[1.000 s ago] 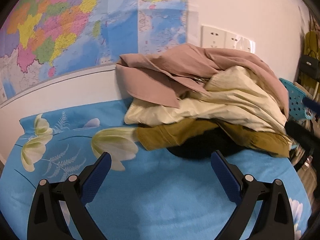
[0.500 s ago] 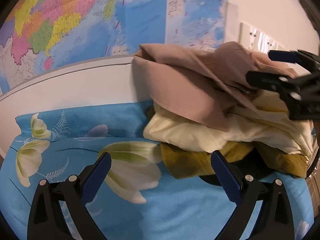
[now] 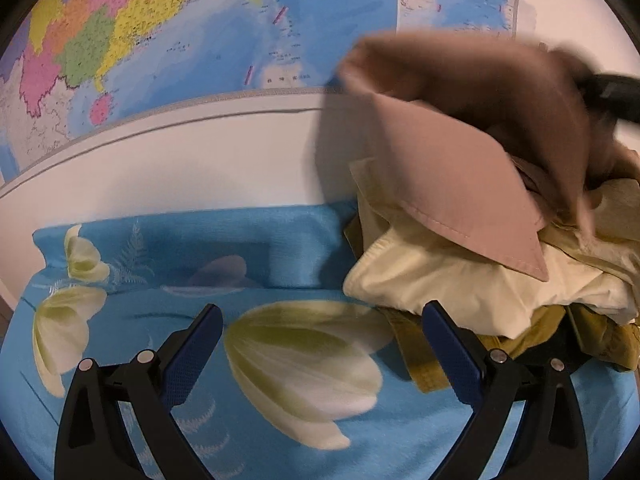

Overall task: Fold large clothes
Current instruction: 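Grasp the pink jacket on the pile with the right tool while the left tool grasps it too, then lift the pink jacket off the pile with both tools, holding it up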

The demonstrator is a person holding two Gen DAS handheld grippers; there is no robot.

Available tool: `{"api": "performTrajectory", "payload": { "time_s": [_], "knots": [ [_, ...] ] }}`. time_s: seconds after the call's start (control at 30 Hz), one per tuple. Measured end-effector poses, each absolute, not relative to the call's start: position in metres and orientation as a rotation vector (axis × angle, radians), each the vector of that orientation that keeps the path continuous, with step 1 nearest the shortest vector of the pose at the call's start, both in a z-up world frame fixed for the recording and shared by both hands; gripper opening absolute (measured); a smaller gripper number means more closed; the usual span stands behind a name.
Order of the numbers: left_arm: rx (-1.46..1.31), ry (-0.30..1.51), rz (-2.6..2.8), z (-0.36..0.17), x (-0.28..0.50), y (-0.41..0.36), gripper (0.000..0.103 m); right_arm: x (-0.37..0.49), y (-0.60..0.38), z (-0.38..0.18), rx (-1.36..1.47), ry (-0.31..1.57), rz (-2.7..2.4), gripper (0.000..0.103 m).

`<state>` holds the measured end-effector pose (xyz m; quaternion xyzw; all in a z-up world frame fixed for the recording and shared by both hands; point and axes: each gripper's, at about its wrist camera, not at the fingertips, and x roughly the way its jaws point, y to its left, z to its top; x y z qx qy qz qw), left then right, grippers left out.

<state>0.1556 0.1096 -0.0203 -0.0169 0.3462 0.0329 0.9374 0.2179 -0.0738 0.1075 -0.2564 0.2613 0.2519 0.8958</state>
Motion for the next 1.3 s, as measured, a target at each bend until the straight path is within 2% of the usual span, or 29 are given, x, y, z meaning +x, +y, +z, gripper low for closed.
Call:
{"api": "performTrajectory", "payload": {
  "time_s": [0.17, 0.33, 0.5, 0.73, 0.77, 0.8, 0.83, 0.87, 0.9, 1.03, 1.3],
  "knots": [
    [-0.029, 0.634, -0.014, -0.006, 0.164, 0.113, 0.096, 0.194, -0.136, 0.193, -0.358, 0.412, 0.478, 0.017],
    [0.012, 0.528, -0.186, 0.014, 0.168, 0.095, 0.096, 0.173, -0.195, 0.244, -0.224, 0.333, 0.436, 0.016],
    [0.072, 0.44, -0.376, 0.026, 0.168, 0.061, 0.096, 0.154, -0.236, 0.264, -0.147, 0.31, 0.428, 0.016],
    [0.101, 0.376, -0.471, 0.035, 0.196, 0.021, 0.096, 0.144, -0.238, 0.261, -0.126, 0.297, 0.425, 0.016],
    [0.09, 0.368, -0.479, 0.037, 0.203, 0.019, 0.089, 0.143, -0.239, 0.261, -0.126, 0.296, 0.427, 0.016],
    [0.08, 0.365, -0.495, 0.038, 0.208, 0.016, 0.06, 0.142, -0.241, 0.26, -0.123, 0.296, 0.426, 0.016],
    [0.073, 0.384, -0.516, 0.041, 0.215, 0.01, 0.041, 0.14, -0.243, 0.261, -0.122, 0.296, 0.42, 0.016],
    [0.065, 0.412, -0.512, 0.045, 0.221, 0.006, 0.009, 0.137, -0.246, 0.262, -0.125, 0.292, 0.414, 0.016],
    [0.051, 0.414, -0.519, 0.053, 0.224, 0.004, 0.005, 0.134, -0.248, 0.265, -0.126, 0.284, 0.4, 0.016],
    [0.011, 0.272, -0.491, 0.11, 0.203, 0.008, 0.004, 0.104, -0.266, 0.298, -0.117, 0.193, 0.342, 0.015],
    [-0.07, -0.006, -0.478, 0.241, 0.119, 0.037, 0.003, -0.022, -0.274, 0.395, -0.124, -0.061, 0.331, 0.014]
  ]
}}
